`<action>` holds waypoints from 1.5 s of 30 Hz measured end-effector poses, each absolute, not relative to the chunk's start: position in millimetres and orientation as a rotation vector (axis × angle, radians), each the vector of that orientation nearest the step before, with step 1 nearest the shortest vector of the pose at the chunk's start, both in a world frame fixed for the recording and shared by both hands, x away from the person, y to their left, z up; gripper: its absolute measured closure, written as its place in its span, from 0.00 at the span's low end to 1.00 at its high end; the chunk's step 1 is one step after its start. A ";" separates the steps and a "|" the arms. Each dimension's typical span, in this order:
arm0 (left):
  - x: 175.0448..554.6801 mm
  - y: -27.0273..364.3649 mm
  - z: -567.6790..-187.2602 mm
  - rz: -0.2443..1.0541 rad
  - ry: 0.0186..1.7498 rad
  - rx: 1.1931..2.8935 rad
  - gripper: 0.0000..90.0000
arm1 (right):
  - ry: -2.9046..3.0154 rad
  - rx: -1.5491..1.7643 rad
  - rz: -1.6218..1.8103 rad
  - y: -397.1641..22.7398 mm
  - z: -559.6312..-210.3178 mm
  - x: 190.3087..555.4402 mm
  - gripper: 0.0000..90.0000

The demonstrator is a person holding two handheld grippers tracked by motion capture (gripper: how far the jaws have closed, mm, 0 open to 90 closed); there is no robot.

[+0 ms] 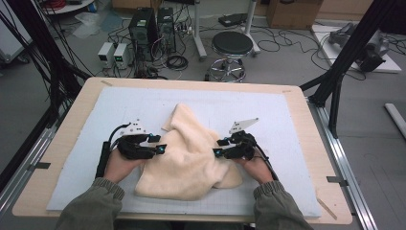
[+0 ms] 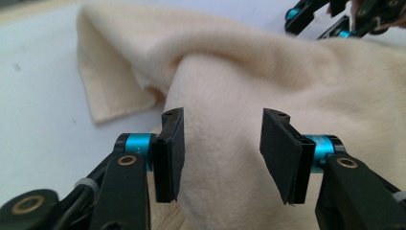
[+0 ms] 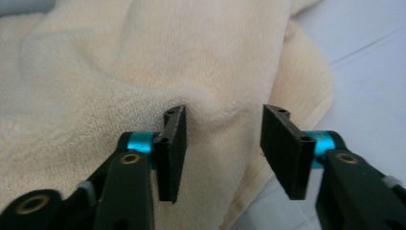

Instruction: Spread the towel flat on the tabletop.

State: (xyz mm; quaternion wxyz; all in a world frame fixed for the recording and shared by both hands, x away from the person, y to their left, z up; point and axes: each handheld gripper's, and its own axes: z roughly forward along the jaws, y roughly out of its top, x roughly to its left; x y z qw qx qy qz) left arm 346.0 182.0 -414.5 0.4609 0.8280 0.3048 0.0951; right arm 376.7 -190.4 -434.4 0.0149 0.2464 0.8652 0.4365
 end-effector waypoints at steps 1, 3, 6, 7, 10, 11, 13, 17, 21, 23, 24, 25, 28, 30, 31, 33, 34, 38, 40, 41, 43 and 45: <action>347.5 181.8 -416.7 0.209 0.752 2.044 0.68 | 2.717 0.763 1.371 -189.1 -437.2 376.8 0.69; 347.4 179.8 -418.8 0.183 0.744 2.078 0.84 | 2.749 0.706 1.394 -186.5 -438.4 374.0 0.87; 339.7 178.8 -412.8 0.219 0.726 2.098 0.93 | 2.761 0.641 1.381 -185.0 -430.4 365.8 0.93; 336.2 179.9 -409.5 0.232 0.727 2.089 0.93 | 2.752 0.624 1.378 -186.1 -426.1 362.9 0.94; 320.8 186.7 -398.1 0.267 0.698 2.064 0.94 | 2.707 0.613 1.406 -194.3 -409.0 349.2 0.94; 314.9 189.4 -394.8 0.273 0.692 2.054 0.94 | 2.681 0.599 1.415 -197.7 -402.8 343.3 0.94; 302.7 193.2 -389.9 0.287 0.679 2.030 0.94 | 2.658 0.565 1.428 -204.4 -391.0 328.1 0.94; 271.1 201.5 -382.9 0.274 0.631 2.000 0.94 | 2.628 0.531 1.457 -215.2 -380.7 296.5 0.94; 242.5 205.1 -383.8 0.264 0.598 2.021 0.94 | 2.653 0.489 1.449 -212.6 -383.1 264.2 0.94; 230.1 209.3 -386.4 0.246 0.591 2.032 0.94 | 2.671 0.463 1.449 -208.3 -388.2 250.3 0.94; 224.6 211.0 -388.4 0.231 0.595 2.036 0.94 | 2.688 0.454 1.460 -205.9 -391.6 244.0 0.94; 220.3 213.0 -390.2 0.223 0.589 2.048 0.94 | 2.707 0.455 1.463 -203.5 -395.1 238.8 0.94; 215.8 215.8 -392.1 0.209 0.581 2.054 0.92 | 2.740 0.423 1.465 -196.9 -401.6 230.7 0.86; 218.5 216.2 -388.7 0.206 0.571 2.038 0.85 | 2.721 0.418 1.474 -197.1 -397.4 232.4 0.79; 220.0 216.0 -387.1 0.213 0.570 2.029 0.81 | 2.696 0.435 1.493 -198.9 -393.2 234.0 0.76; 227.4 214.8 -381.7 0.227 0.566 2.008 0.78 | 2.642 0.448 1.512 -203.9 -383.8 240.5 0.74; 231.7 213.8 -379.3 0.229 0.568 1.993 0.75 | 2.621 0.450 1.517 -206.5 -379.6 244.8 0.74; 249.9 206.1 -370.6 0.256 0.558 1.955 0.71 | 2.565 0.506 1.528 -214.1 -372.7 268.8 0.72; 260.2 199.0 -369.6 0.269 0.549 1.956 0.70 | 2.553 0.534 1.516 -215.4 -376.5 282.1 0.72; 265.7 195.5 -370.6 0.285 0.551 1.952 0.70 | 2.548 0.555 1.511 -215.1 -379.8 288.2 0.72; 276.4 189.8 -374.0 0.294 0.565 1.954 0.69 | 2.559 0.585 1.465 -212.9 -387.8 300.5 0.72; 289.4 183.2 -381.7 0.311 0.581 1.976 0.69 | 2.578 0.616 1.422 -209.7 -397.6 312.6 0.71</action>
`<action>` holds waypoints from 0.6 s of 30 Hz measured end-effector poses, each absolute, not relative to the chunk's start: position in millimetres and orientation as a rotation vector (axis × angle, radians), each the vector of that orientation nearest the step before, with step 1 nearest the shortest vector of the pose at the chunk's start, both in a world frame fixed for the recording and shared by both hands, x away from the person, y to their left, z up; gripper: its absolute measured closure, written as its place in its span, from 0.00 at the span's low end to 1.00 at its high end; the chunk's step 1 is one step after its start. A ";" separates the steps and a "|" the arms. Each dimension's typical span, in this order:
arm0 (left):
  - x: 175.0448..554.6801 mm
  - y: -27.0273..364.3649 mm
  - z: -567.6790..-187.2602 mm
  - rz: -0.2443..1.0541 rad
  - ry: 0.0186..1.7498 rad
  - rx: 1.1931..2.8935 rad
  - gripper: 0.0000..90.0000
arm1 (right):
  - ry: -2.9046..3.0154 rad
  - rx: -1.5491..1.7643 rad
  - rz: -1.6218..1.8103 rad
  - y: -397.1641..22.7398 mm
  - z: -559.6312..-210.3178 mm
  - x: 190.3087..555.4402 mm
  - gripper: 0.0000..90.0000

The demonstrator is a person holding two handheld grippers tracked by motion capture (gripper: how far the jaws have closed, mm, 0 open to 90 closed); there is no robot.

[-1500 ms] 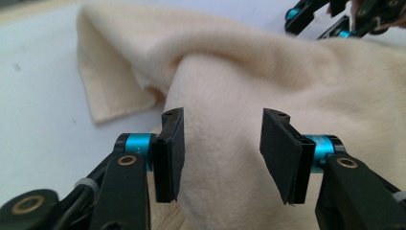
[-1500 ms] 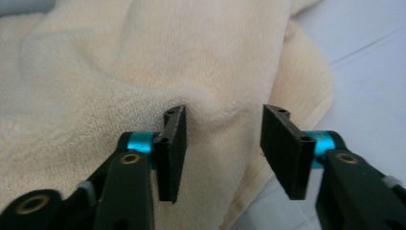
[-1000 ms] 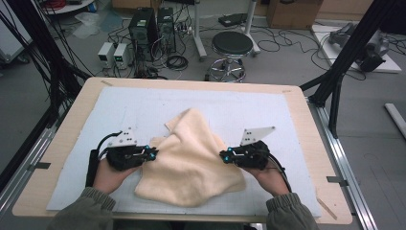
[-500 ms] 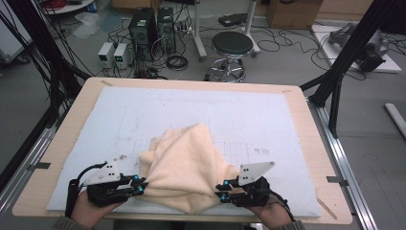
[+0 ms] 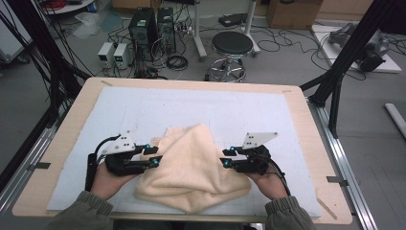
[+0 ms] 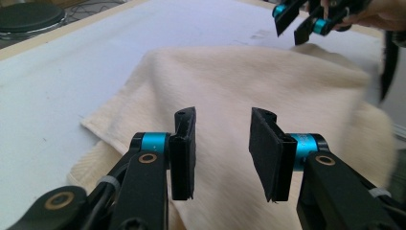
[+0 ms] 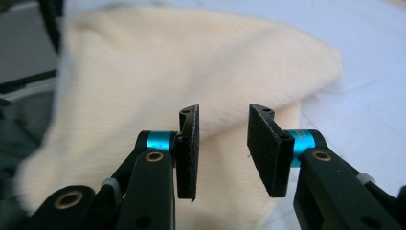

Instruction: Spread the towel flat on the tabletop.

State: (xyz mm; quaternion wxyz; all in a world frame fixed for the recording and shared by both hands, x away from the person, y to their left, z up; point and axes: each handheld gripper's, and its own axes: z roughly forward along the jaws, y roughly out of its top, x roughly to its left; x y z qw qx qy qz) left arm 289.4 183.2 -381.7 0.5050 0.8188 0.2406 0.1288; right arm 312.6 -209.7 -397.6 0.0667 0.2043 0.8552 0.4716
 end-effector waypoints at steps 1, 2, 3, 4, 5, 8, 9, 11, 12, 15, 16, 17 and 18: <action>294.9 180.8 -386.2 0.299 0.595 1.991 0.68 | 2.598 0.636 1.388 -208.0 -402.6 318.7 0.70; 299.6 178.7 -391.0 0.287 0.605 2.002 0.67 | 2.621 0.652 1.361 -206.3 -407.9 324.3 0.68; 303.2 176.9 -395.8 0.275 0.618 2.009 0.66 | 2.636 0.671 1.339 -204.4 -413.2 329.3 0.66; 306.3 175.0 -400.1 0.261 0.630 2.014 0.66 | 2.657 0.687 1.318 -202.7 -417.8 333.9 0.65; 309.3 173.3 -403.5 0.256 0.632 2.032 0.66 | 2.674 0.712 1.306 -200.3 -422.5 337.0 0.64; 316.8 167.8 -412.6 0.234 0.650 2.083 0.67 | 2.718 0.718 1.243 -193.0 -434.5 345.1 0.65; 318.4 166.3 -415.1 0.228 0.652 2.100 0.68 | 2.732 0.718 1.225 -191.1 -437.9 347.2 0.66; 320.5 163.4 -419.5 0.207 0.654 2.130 0.75 | 2.731 0.716 1.233 -190.2 -440.4 348.9 0.73; 320.9 161.9 -420.8 0.206 0.656 2.147 0.79 | 2.728 0.729 1.233 -191.6 -440.9 350.0 0.77; 319.4 157.5 -423.0 0.217 0.660 2.151 0.89 | 2.731 0.752 1.234 -194.5 -441.4 351.7 0.92; 318.5 157.1 -422.4 0.228 0.667 2.152 0.91 | 2.736 0.740 1.231 -194.3 -441.0 351.3 0.96; 317.2 157.8 -421.2 0.238 0.670 2.147 0.92 | 2.739 0.732 1.213 -193.9 -439.9 350.0 0.97; 315.6 159.7 -419.5 0.247 0.673 2.140 0.92 | 2.743 0.714 1.195 -193.7 -438.7 349.0 0.97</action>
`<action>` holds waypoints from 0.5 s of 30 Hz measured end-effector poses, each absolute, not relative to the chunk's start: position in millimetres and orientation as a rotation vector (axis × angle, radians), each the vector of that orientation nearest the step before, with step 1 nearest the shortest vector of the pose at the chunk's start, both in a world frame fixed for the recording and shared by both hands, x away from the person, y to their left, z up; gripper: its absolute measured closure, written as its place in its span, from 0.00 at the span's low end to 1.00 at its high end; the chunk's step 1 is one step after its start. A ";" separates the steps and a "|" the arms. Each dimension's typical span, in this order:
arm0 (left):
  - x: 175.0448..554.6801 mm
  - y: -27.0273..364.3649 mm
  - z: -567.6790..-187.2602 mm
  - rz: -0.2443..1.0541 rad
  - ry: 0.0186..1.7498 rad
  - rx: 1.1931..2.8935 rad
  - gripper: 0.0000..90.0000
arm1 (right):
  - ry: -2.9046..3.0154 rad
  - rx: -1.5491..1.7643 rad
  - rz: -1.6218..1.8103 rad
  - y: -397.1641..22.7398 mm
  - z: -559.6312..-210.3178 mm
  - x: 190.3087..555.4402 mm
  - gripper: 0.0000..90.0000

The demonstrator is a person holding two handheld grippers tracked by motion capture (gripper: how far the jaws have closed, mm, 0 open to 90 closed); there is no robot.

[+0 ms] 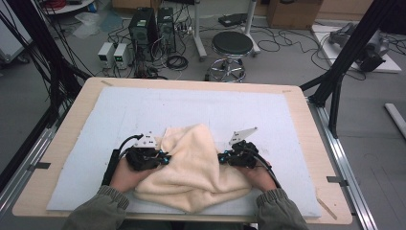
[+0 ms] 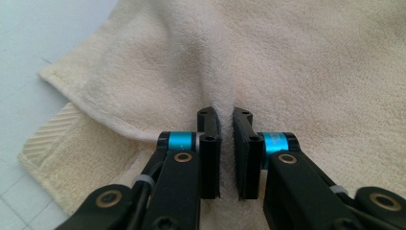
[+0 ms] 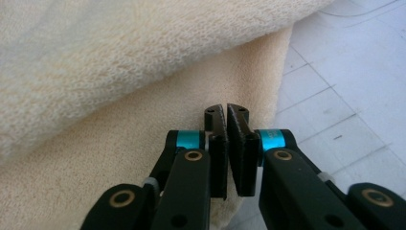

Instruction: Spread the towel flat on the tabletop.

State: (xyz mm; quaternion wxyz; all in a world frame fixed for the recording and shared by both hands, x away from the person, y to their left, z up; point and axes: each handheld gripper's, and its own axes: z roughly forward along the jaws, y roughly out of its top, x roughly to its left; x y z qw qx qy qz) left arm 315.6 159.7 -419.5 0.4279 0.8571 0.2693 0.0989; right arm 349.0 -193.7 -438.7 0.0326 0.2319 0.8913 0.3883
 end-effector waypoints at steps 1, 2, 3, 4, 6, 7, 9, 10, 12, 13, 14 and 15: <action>313.3 161.9 -418.0 0.259 0.680 2.123 0.93 | 2.745 0.702 1.175 -194.2 -437.0 346.8 0.98; 310.7 164.8 -416.2 0.269 0.682 2.112 0.93 | 2.748 0.698 1.176 -195.7 -435.0 344.4 0.98; 307.8 167.5 -414.7 0.276 0.681 2.107 0.93 | 2.744 0.700 1.172 -198.3 -431.9 341.5 0.98; 305.1 170.1 -413.1 0.285 0.680 2.104 0.93 | 2.731 0.691 1.172 -201.8 -428.0 338.7 0.98; 298.4 176.0 -409.4 0.296 0.674 2.098 0.93 | 2.696 0.686 1.205 -210.9 -418.0 330.0 0.98; 295.0 178.7 -407.6 0.305 0.674 2.094 0.93 | 2.681 0.688 1.213 -216.1 -412.8 324.8 0.98; 288.7 183.7 -404.0 0.308 0.674 2.083 0.93 | 2.659 0.687 1.221 -225.3 -404.0 312.8 0.98; 284.0 186.8 -401.7 0.320 0.669 2.068 0.93 | 2.650 0.680 1.213 -228.3 -401.7 308.2 0.98; 276.7 191.8 -398.1 0.331 0.673 2.050 0.93 | 2.649 0.668 1.192 -236.5 -397.0 291.5 0.98; 272.8 193.4 -396.9 0.330 0.671 2.042 0.93 | 2.649 0.668 1.188 -238.8 -396.0 283.5 0.98; 268.5 195.1 -396.0 0.332 0.668 2.044 0.93 | 2.651 0.656 1.185 -240.8 -395.3 275.9 0.98; 264.9 195.9 -395.8 0.333 0.666 2.047 0.93 | 2.651 0.645 1.188 -242.4 -395.0 269.1 0.98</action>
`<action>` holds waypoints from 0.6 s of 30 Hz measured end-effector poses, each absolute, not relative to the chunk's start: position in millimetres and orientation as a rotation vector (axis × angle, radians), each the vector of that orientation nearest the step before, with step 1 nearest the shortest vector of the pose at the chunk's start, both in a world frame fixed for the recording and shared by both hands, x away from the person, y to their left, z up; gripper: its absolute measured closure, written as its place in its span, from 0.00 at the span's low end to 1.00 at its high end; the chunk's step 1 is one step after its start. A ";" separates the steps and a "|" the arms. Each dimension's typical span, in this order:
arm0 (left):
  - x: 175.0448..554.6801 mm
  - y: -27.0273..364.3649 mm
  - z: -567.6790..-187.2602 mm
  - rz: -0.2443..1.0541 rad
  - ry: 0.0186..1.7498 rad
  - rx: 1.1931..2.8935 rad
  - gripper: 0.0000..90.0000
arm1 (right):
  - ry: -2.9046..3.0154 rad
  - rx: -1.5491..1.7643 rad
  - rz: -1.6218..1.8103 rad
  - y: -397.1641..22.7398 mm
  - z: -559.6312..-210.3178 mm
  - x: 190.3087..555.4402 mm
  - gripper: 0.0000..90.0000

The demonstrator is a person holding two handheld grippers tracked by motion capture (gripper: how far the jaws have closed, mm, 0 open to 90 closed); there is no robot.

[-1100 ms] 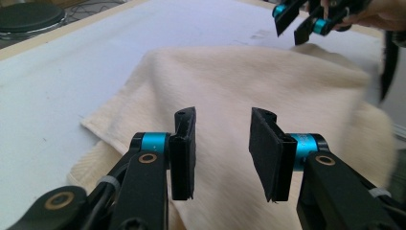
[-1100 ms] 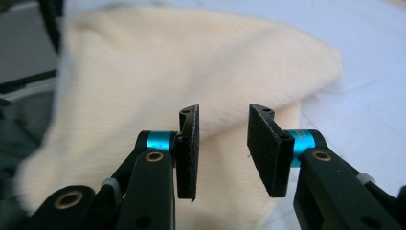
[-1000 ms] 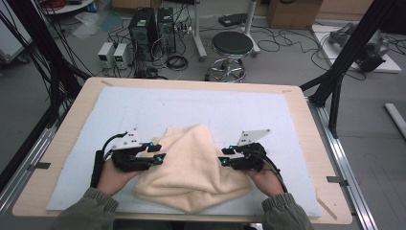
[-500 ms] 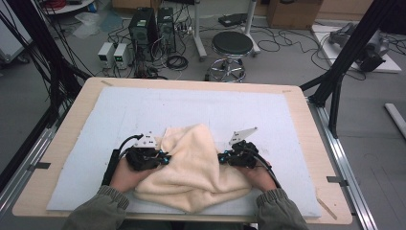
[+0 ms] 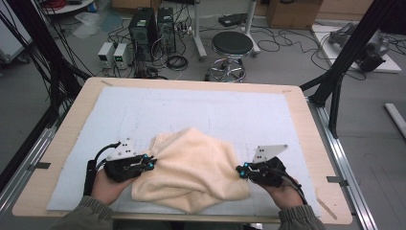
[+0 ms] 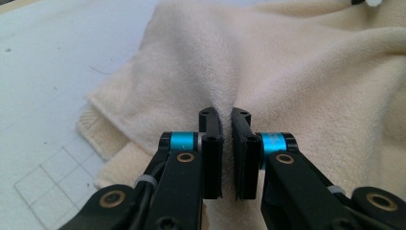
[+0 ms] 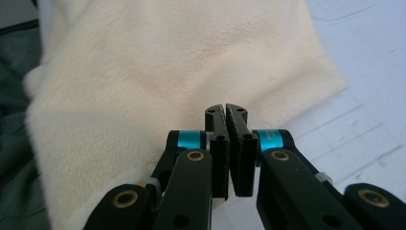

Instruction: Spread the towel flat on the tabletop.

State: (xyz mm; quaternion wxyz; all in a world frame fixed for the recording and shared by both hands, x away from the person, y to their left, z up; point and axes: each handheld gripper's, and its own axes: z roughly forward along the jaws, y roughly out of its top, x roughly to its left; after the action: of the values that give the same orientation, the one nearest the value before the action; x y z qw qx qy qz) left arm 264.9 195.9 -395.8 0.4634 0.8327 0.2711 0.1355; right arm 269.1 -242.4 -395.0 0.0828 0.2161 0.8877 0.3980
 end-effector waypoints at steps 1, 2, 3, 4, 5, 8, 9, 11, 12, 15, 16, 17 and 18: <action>258.7 197.6 -395.9 0.338 0.658 2.056 0.93 | 2.653 0.644 1.190 -243.3 -394.7 263.8 0.98; 253.7 199.1 -396.6 0.329 0.657 2.059 0.93 | 2.651 0.641 1.197 -245.4 -394.4 256.0 0.98; 248.7 200.5 -397.6 0.313 0.654 2.063 0.93 | 2.653 0.646 1.218 -246.8 -394.7 250.6 0.98; 244.0 201.8 -398.8 0.302 0.646 2.073 0.93 | 2.663 0.654 1.235 -247.6 -395.6 245.9 0.98; 240.2 202.6 -400.3 0.286 0.635 2.085 0.93 | 2.676 0.645 1.239 -247.3 -397.0 243.0 0.98; 234.4 205.0 -402.6 0.253 0.625 2.089 0.87 | 2.688 0.617 1.272 -244.5 -395.3 240.2 0.91; 235.1 206.5 -401.3 0.248 0.622 2.083 0.82 | 2.676 0.618 1.301 -243.7 -392.2 241.5 0.86; 238.2 209.3 -397.2 0.269 0.634 2.051 0.75 | 2.643 0.617 1.322 -242.9 -386.2 248.9 0.81; 240.3 210.1 -395.5 0.274 0.637 2.037 0.73 | 2.624 0.623 1.327 -241.9 -384.7 254.3 0.78; 254.5 210.1 -390.9 0.313 0.662 1.983 0.68 | 2.602 0.669 1.284 -239.4 -388.3 275.4 0.71; 260.3 209.1 -390.7 0.312 0.662 1.978 0.67 | 2.596 0.694 1.275 -238.7 -392.8 283.6 0.68; 266.3 206.9 -391.5 0.312 0.663 1.974 0.66 | 2.598 0.728 1.264 -238.6 -398.0 291.3 0.66; 270.8 205.1 -392.4 0.318 0.663 1.976 0.65 | 2.598 0.768 1.254 -238.6 -404.0 298.5 0.64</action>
State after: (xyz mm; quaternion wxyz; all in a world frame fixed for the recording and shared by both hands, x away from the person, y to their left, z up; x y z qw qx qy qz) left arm 270.8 205.1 -392.4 0.4939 0.8150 0.2734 0.1310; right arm 298.5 -238.6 -404.0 0.0782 0.2563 0.8677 0.4187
